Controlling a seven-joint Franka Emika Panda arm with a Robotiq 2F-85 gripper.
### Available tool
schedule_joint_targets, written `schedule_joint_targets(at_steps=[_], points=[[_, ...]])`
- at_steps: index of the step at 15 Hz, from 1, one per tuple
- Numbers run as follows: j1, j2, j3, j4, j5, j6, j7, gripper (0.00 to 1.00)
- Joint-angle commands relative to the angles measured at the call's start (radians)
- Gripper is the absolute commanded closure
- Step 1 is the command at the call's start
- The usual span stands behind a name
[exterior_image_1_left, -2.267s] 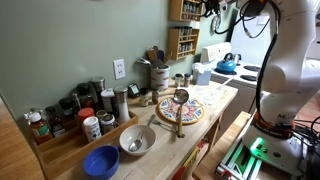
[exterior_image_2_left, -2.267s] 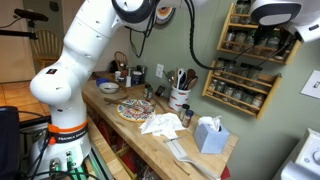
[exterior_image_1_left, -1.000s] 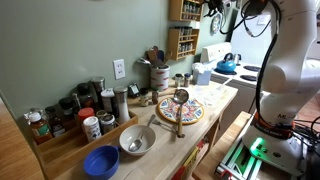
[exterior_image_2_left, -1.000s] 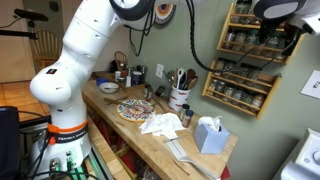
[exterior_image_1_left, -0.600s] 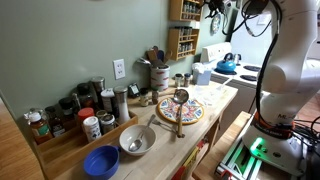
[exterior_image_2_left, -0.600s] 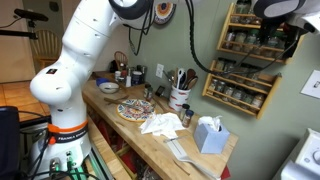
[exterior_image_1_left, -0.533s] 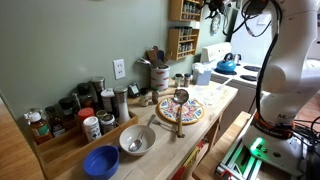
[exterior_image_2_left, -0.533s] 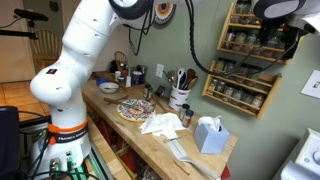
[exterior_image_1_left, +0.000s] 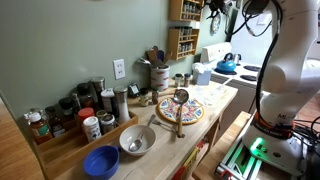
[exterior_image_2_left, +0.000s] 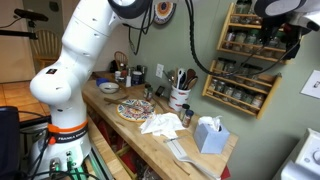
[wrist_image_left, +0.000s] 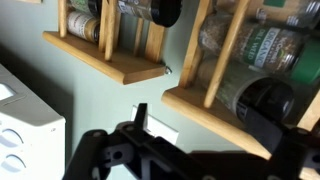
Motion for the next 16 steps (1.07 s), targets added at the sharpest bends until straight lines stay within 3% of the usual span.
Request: schedule_joint_targets(at_steps=[1,7,9,16], points=[[-0.023,-0.052,-0.007,-0.021,-0.021,-0.089,-0.101,0.00],[-0.023,-0.121,-0.022,-0.004,-0.080,-0.255,-0.293,0.00],[0.006,-0.140,-0.025,-0.002,-0.126,-0.205,-0.273,0.00],[0.097,-0.149,-0.008,0.002,-0.285,-0.058,-0.386,0.00]])
